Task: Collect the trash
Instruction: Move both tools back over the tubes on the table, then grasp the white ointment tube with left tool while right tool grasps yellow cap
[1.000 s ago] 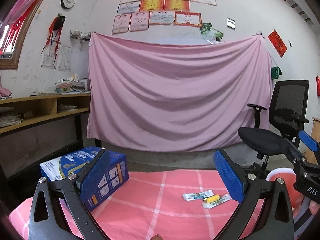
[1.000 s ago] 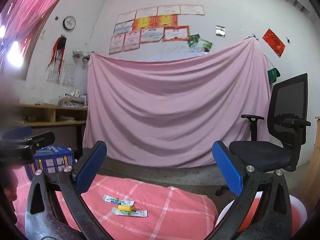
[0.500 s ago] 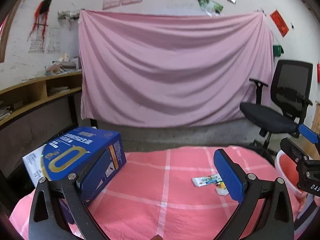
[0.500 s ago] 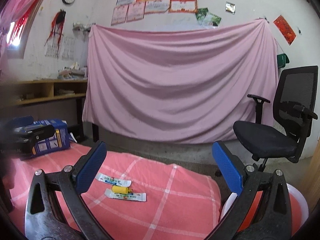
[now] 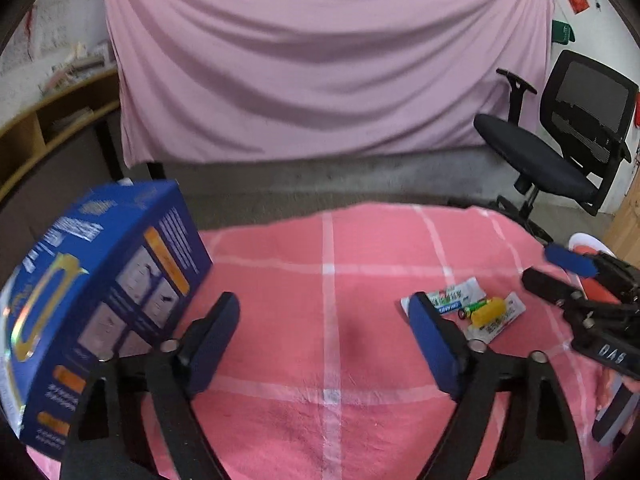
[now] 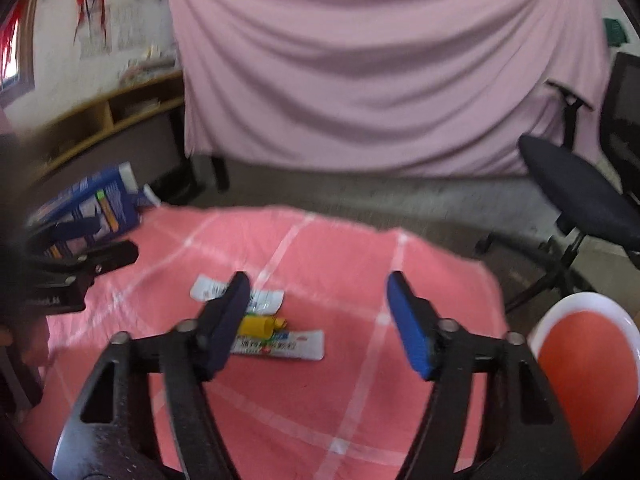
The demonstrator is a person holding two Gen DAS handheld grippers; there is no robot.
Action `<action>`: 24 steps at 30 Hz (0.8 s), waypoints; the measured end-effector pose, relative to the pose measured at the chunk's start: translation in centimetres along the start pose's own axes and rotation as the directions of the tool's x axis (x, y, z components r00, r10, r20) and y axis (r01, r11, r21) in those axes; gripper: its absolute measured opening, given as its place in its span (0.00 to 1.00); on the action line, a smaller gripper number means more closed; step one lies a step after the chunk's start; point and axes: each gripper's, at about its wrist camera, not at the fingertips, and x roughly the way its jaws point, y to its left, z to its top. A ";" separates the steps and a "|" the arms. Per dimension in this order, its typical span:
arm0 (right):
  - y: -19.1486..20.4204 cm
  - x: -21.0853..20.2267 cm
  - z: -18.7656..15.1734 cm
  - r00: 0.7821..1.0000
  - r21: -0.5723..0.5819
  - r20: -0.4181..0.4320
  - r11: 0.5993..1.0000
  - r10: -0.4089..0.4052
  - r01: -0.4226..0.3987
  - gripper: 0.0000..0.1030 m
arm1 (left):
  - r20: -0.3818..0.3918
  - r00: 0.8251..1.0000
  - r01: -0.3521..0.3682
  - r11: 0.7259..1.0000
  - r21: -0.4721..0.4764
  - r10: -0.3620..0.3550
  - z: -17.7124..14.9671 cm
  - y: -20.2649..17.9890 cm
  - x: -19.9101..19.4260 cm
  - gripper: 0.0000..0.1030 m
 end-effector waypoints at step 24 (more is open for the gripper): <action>0.0 1.5 -0.6 0.986 -0.008 -0.149 0.997 0.078 -0.080 0.47 | -0.160 0.969 0.222 0.949 0.223 -0.189 2.6 -4.4 4.6 0.50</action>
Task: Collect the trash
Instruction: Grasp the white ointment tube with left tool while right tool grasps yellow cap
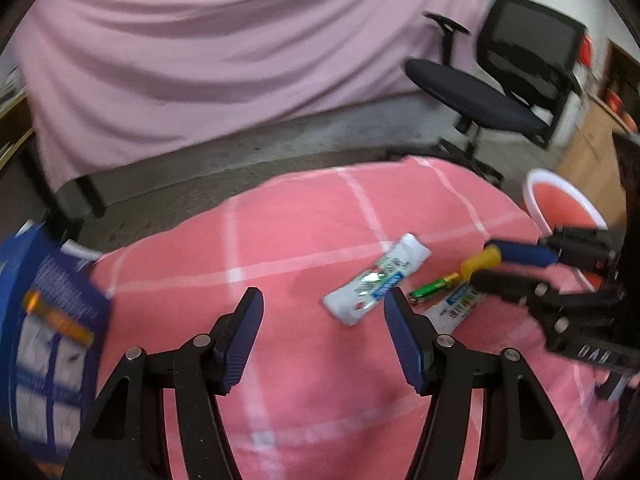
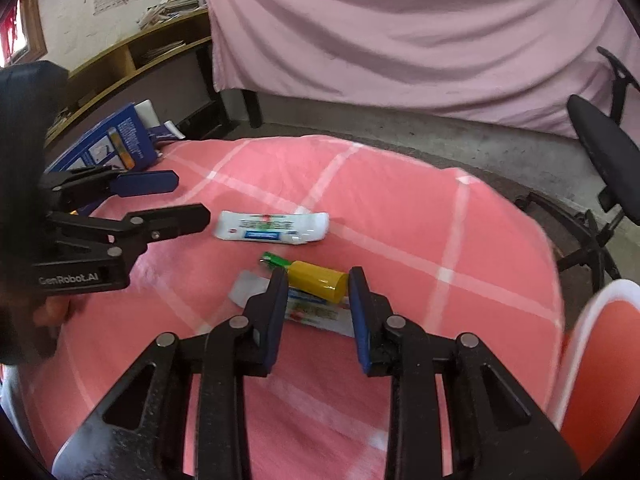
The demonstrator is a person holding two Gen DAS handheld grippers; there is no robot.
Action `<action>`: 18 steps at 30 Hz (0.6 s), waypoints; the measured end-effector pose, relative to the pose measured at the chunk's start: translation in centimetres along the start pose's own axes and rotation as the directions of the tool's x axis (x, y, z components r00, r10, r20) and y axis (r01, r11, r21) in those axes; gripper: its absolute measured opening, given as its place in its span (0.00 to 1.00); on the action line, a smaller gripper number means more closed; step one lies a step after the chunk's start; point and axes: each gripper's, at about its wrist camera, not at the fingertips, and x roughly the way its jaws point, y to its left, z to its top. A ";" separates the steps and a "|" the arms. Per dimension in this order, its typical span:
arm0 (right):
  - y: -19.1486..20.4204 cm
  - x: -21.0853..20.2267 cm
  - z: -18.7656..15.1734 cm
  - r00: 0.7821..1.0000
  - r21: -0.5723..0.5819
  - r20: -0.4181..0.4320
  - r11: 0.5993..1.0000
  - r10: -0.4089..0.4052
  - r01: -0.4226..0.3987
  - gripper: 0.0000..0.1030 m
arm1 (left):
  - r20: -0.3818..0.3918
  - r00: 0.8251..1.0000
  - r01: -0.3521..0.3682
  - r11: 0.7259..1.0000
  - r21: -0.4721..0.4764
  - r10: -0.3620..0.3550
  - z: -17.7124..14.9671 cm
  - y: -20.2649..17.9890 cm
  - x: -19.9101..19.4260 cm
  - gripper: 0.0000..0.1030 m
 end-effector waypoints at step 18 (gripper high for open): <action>-2.9 -1.0 -0.4 1.000 0.083 0.017 0.997 -0.001 0.000 0.47 | -0.120 0.992 0.052 0.971 0.233 -0.025 0.4 -4.1 3.8 0.20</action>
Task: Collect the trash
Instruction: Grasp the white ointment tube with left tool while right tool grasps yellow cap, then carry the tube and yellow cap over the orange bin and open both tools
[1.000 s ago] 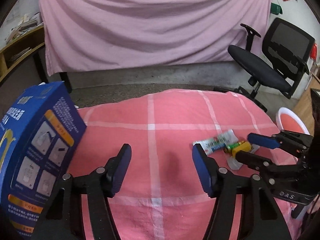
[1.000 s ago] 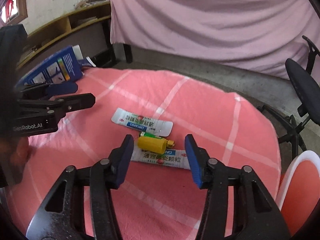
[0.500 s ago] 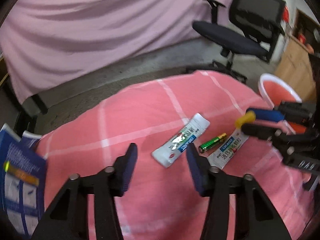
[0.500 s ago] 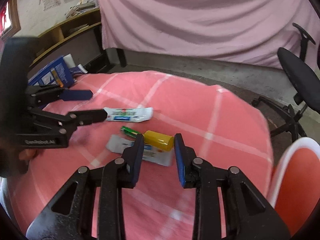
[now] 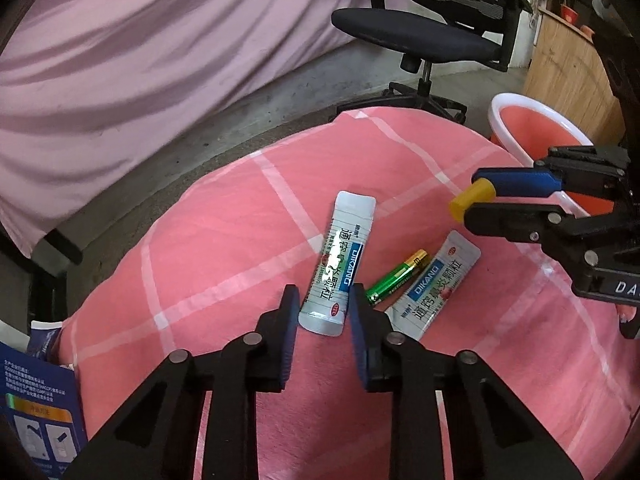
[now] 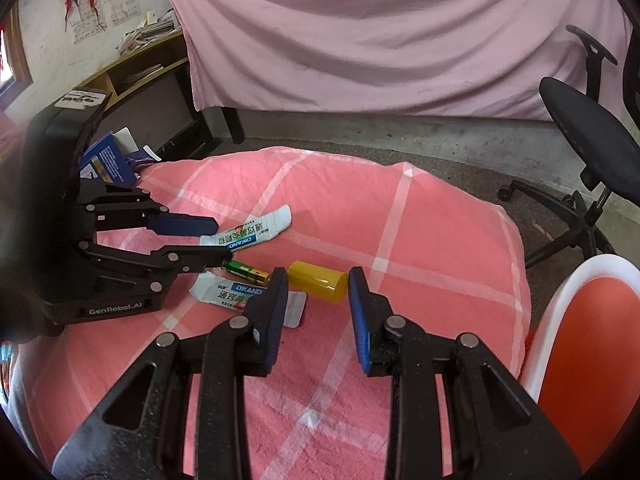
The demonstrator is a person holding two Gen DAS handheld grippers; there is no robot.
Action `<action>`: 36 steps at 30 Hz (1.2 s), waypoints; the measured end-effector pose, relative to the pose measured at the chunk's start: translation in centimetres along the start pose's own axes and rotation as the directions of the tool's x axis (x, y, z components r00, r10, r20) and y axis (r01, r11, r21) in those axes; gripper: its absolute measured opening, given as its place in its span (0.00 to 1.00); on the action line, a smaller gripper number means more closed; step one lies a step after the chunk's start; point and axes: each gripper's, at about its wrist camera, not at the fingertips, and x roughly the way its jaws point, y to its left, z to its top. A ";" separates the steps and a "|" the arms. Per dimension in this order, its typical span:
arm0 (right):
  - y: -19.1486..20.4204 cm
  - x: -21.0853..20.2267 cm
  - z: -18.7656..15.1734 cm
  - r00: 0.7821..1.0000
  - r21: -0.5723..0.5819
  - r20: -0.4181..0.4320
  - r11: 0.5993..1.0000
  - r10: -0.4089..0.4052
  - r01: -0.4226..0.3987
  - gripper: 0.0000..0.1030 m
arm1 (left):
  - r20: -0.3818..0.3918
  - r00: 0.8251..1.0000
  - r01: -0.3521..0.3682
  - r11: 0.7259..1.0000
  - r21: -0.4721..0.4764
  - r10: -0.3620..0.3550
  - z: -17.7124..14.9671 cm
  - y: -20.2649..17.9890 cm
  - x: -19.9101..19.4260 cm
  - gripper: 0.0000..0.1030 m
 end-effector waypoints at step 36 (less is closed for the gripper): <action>-2.1 -19.7 -4.9 0.632 0.139 0.733 0.965 -0.252 0.224 0.47 | 0.718 0.665 -0.051 0.972 -0.230 0.204 2.3 -13.0 -17.7 0.19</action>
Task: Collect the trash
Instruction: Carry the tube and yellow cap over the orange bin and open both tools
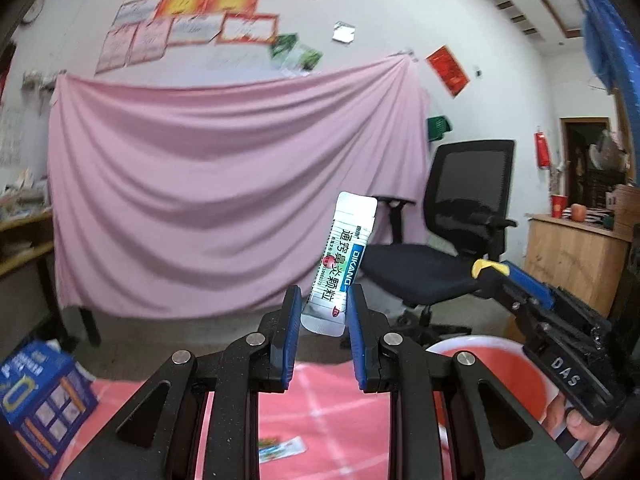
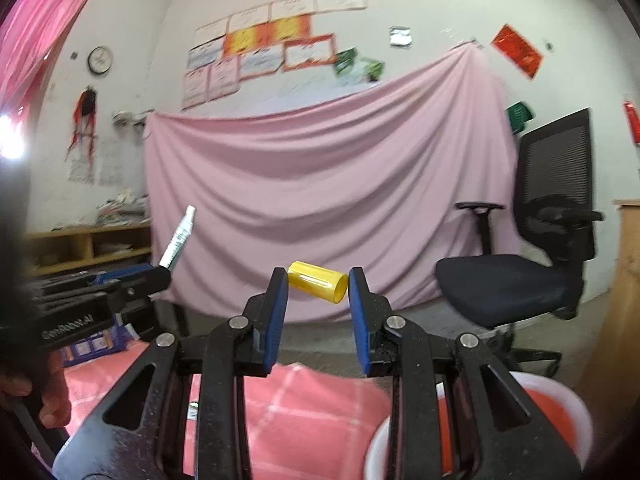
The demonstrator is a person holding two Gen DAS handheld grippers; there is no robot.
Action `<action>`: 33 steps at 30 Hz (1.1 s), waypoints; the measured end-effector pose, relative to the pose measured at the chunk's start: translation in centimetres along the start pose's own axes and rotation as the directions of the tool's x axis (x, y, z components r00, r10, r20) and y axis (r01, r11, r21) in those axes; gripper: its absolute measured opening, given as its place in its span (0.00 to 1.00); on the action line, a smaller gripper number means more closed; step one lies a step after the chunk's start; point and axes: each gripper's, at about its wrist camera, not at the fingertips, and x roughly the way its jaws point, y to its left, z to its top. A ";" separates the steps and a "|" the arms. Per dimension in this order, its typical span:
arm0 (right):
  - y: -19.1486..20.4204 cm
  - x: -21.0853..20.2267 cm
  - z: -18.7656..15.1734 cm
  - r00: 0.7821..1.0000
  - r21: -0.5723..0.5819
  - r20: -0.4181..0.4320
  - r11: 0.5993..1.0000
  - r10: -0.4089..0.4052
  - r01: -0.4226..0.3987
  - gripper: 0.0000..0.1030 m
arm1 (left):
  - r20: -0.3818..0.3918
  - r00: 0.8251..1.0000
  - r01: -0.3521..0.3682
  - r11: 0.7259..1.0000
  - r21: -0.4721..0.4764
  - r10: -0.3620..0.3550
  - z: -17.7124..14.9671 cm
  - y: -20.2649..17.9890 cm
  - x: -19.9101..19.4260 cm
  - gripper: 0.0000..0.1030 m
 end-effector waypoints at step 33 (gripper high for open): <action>-14.5 -2.4 -4.8 0.911 0.192 -0.375 0.947 -0.173 0.259 0.47 | -0.303 0.932 0.232 0.970 0.078 -0.198 -3.0 -14.4 9.4 0.19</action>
